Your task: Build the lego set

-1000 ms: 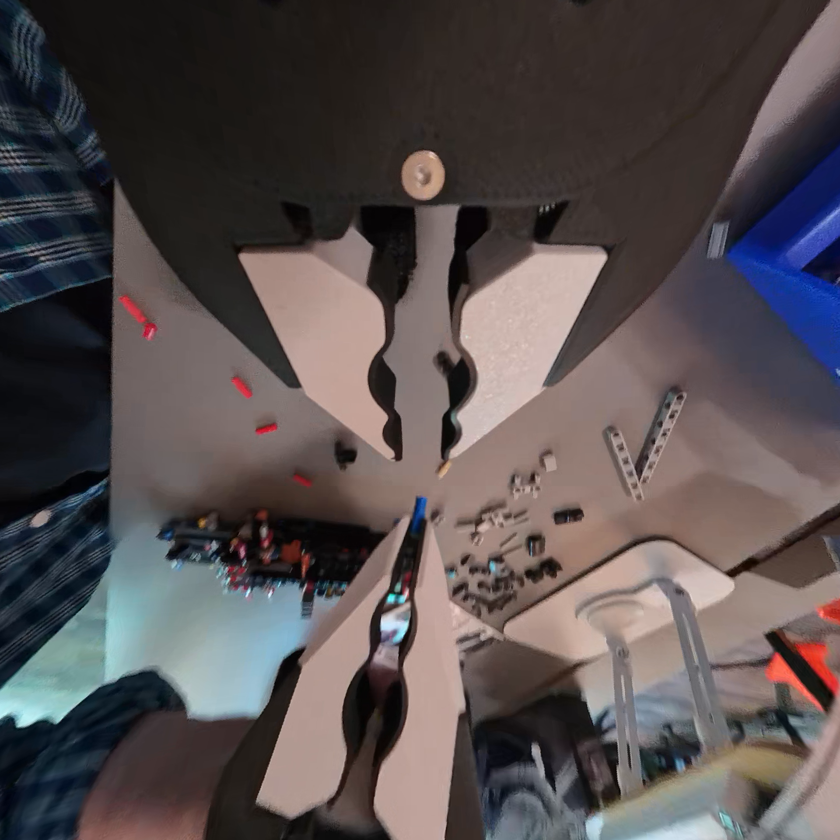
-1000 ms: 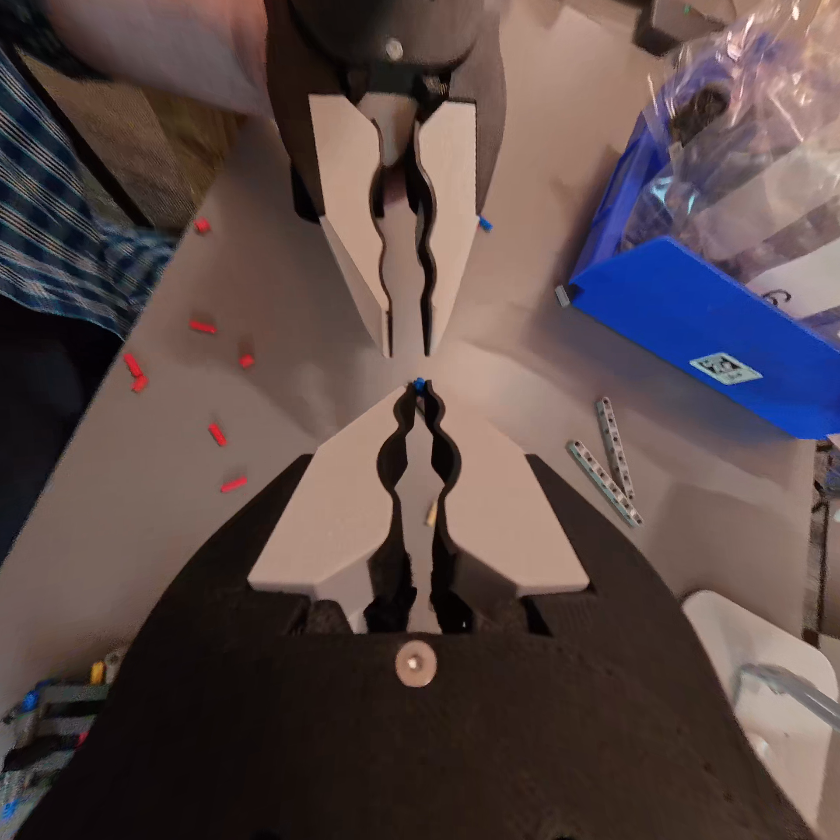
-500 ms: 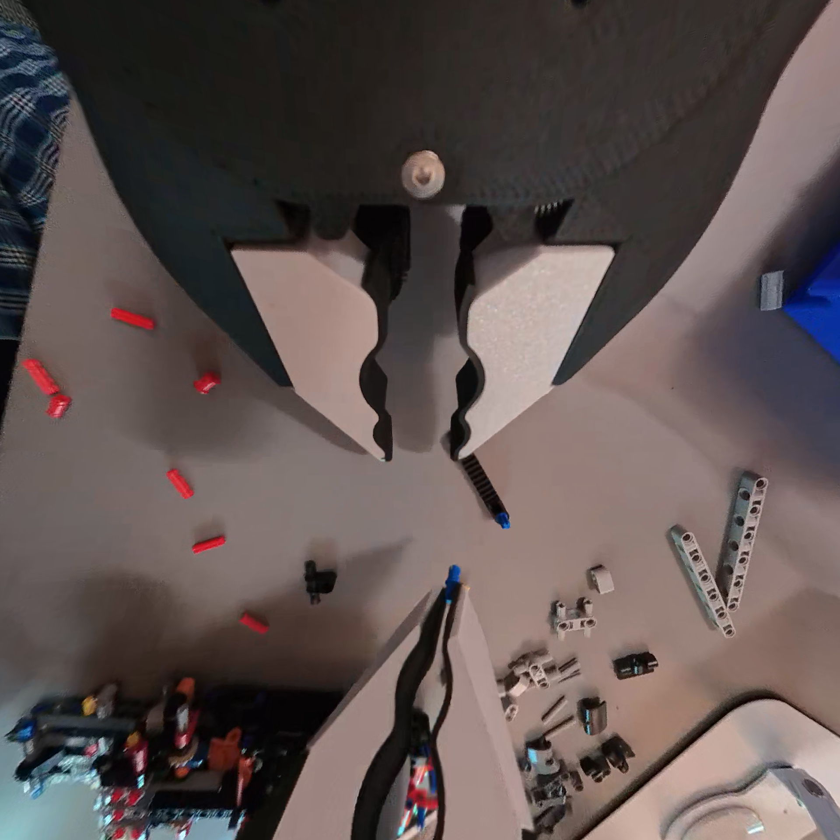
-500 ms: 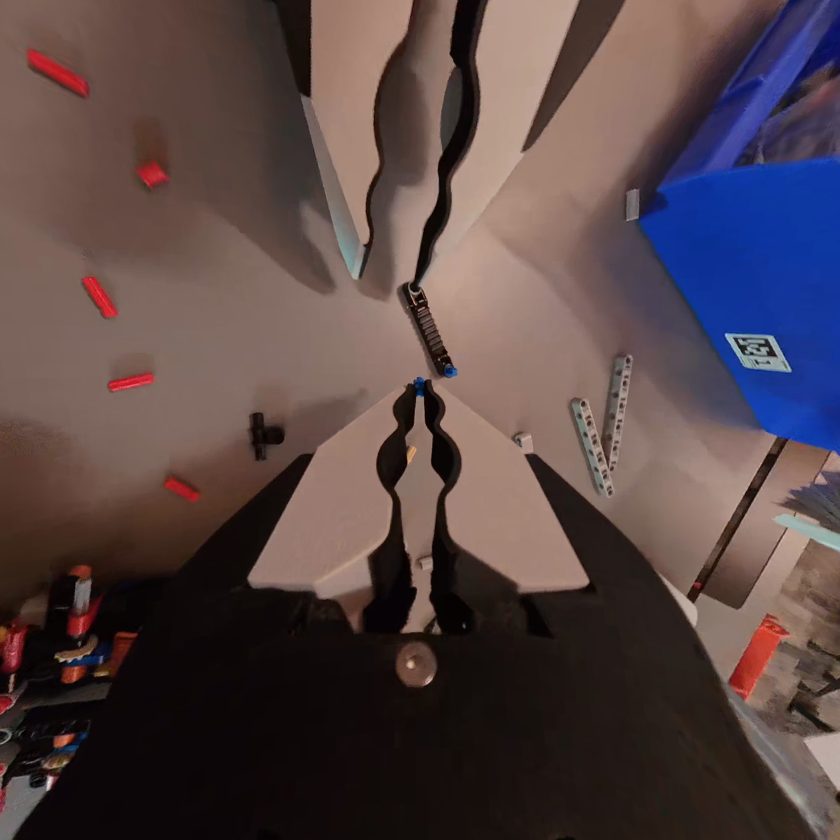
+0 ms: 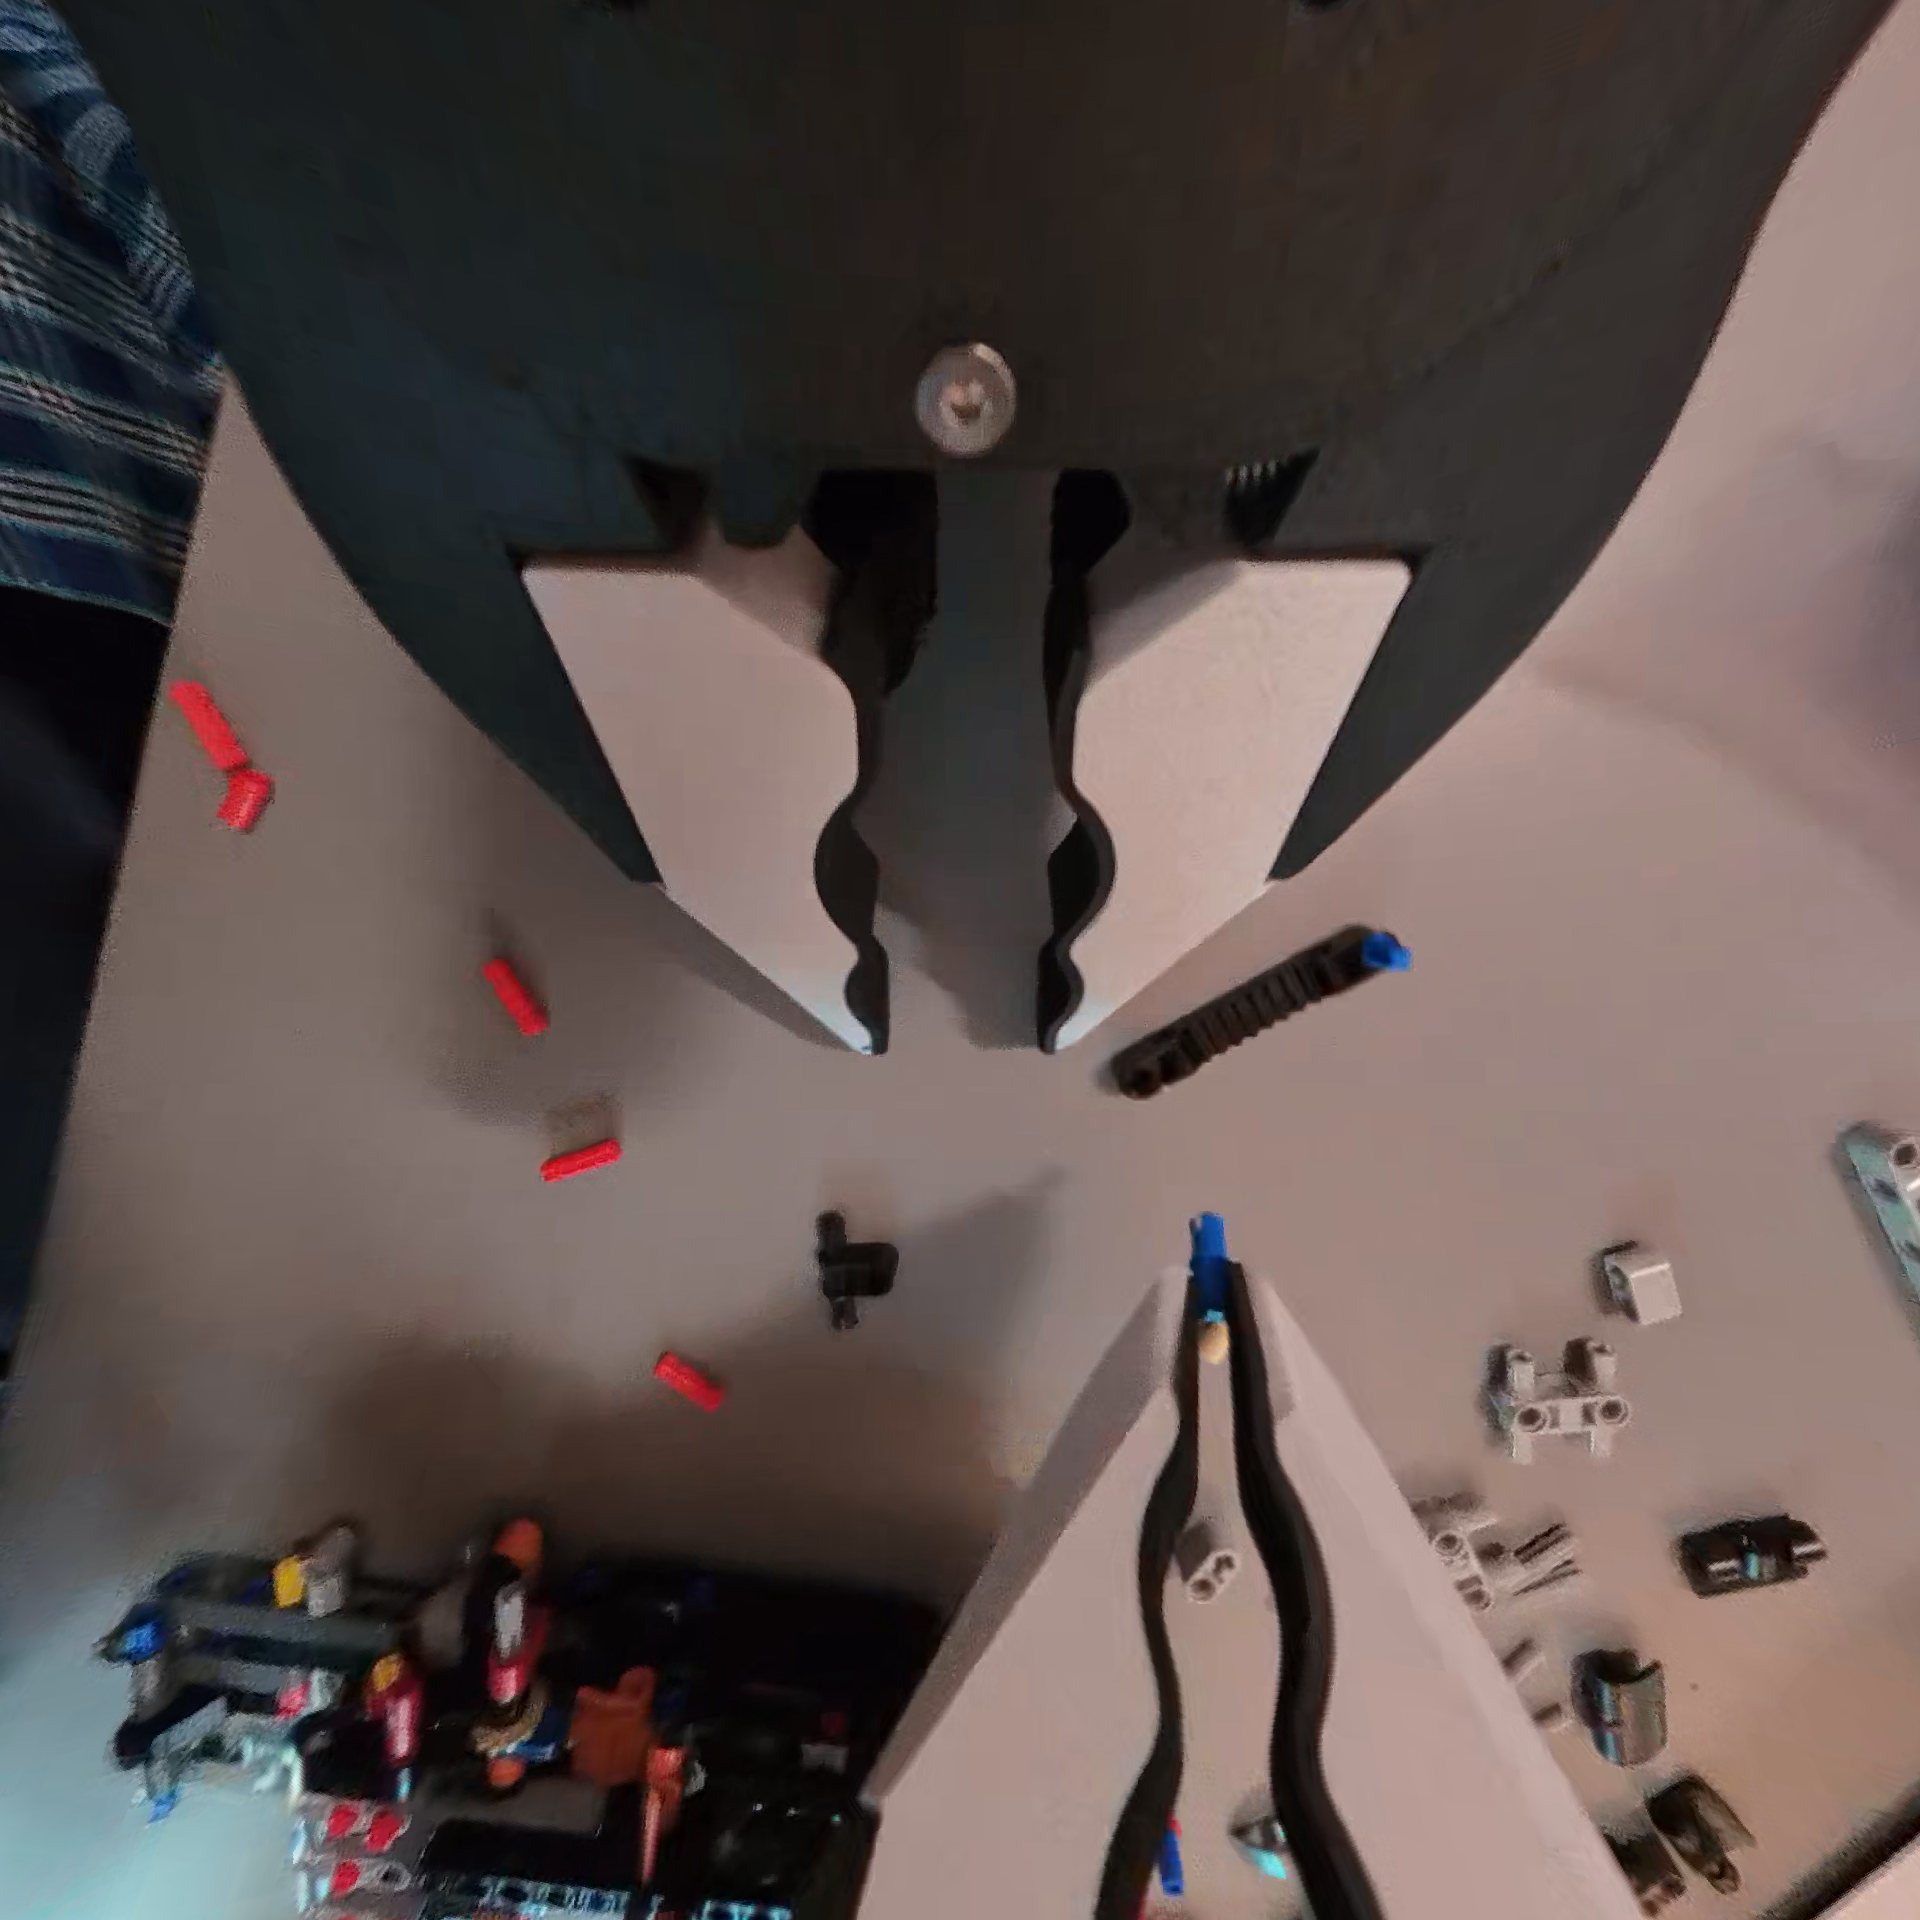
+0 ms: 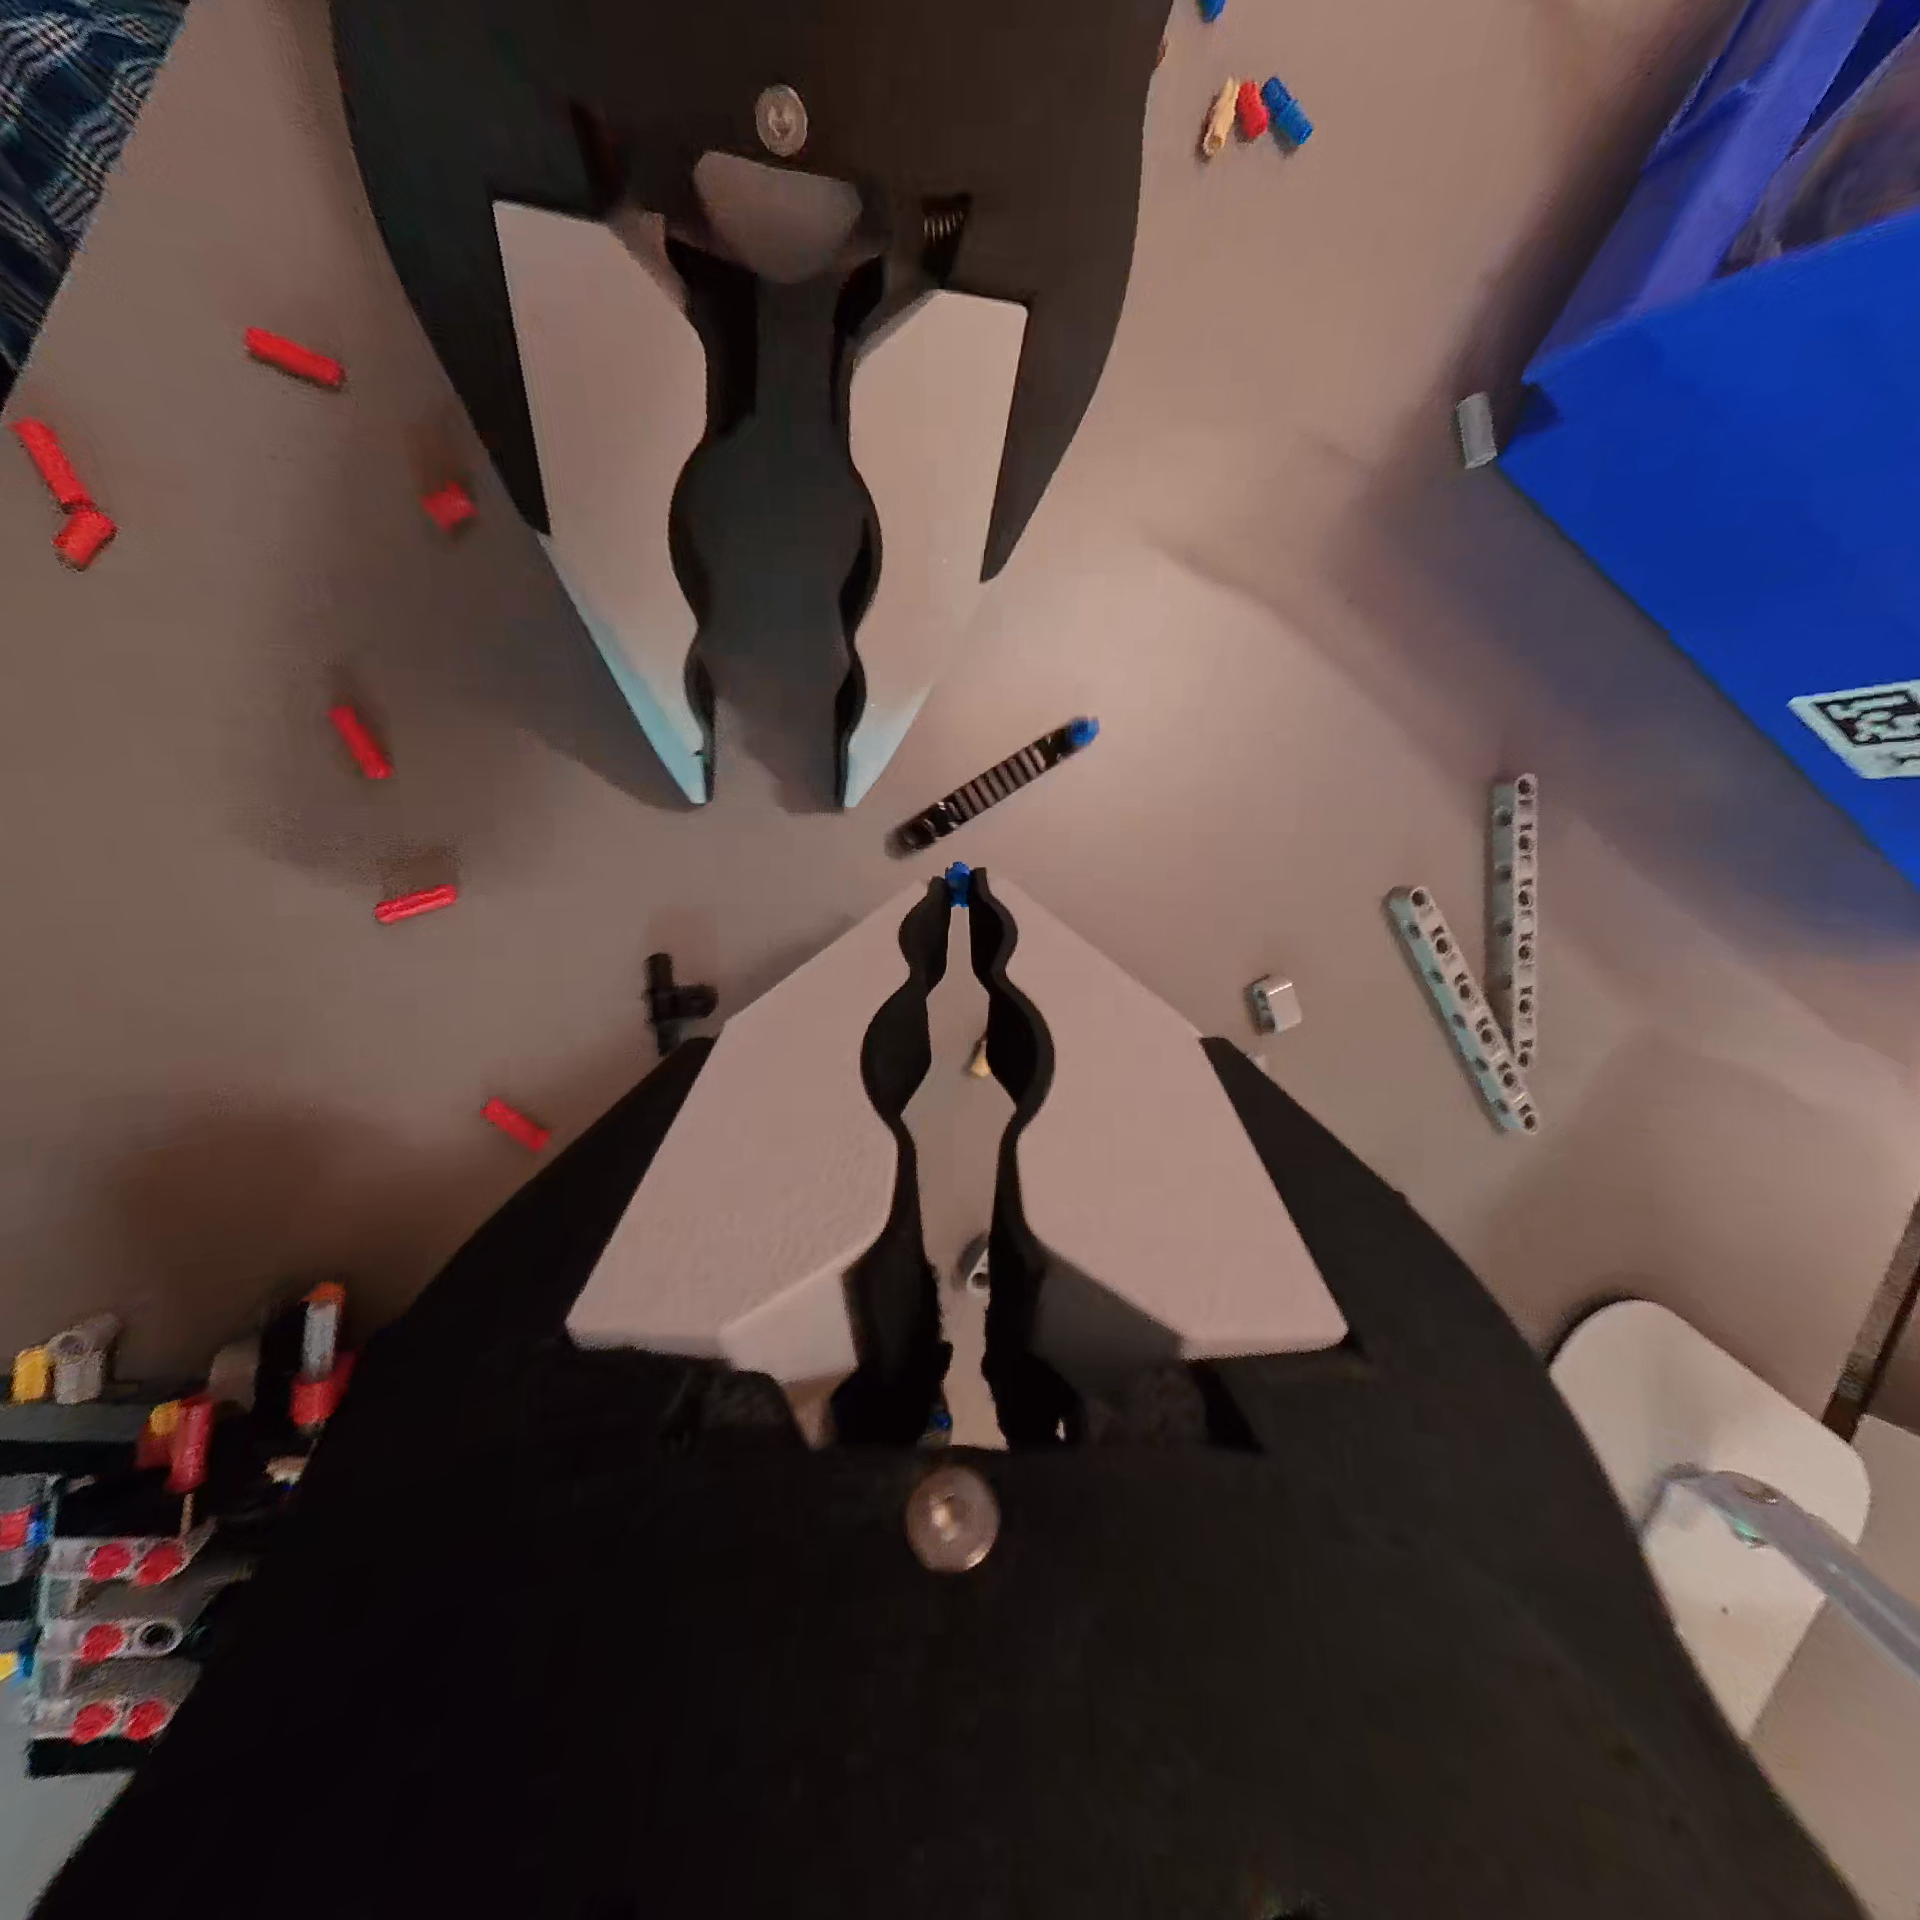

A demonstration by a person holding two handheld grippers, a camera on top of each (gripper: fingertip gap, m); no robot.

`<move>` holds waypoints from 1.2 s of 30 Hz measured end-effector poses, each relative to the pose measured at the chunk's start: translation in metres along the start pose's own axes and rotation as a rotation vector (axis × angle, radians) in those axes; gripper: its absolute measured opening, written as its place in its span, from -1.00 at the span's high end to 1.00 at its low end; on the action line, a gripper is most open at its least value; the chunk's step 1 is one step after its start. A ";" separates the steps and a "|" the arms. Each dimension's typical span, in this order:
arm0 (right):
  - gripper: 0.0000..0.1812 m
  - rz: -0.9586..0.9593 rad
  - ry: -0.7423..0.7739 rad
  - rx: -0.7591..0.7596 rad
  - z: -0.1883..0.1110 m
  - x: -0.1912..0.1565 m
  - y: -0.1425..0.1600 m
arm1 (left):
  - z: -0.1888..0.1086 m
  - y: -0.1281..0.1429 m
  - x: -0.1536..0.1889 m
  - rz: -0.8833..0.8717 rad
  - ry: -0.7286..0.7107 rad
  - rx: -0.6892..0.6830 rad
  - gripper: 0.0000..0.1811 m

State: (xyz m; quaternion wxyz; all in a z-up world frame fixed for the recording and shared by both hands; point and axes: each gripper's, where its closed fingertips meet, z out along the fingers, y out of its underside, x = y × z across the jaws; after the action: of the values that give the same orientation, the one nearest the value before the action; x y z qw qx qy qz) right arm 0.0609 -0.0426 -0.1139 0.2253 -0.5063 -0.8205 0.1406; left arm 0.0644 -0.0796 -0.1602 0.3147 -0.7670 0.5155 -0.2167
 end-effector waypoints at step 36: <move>0.99 -0.175 -0.023 -0.243 0.029 -0.002 0.020 | 0.001 -0.001 -0.050 0.088 0.003 0.014 0.91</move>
State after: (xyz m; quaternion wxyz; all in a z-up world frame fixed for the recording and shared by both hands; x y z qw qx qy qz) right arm 0.0617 -0.0358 -0.1486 0.1644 -0.4549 -0.8749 0.0259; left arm 0.0471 -0.0326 -0.1601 0.3286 -0.7410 0.5477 -0.2073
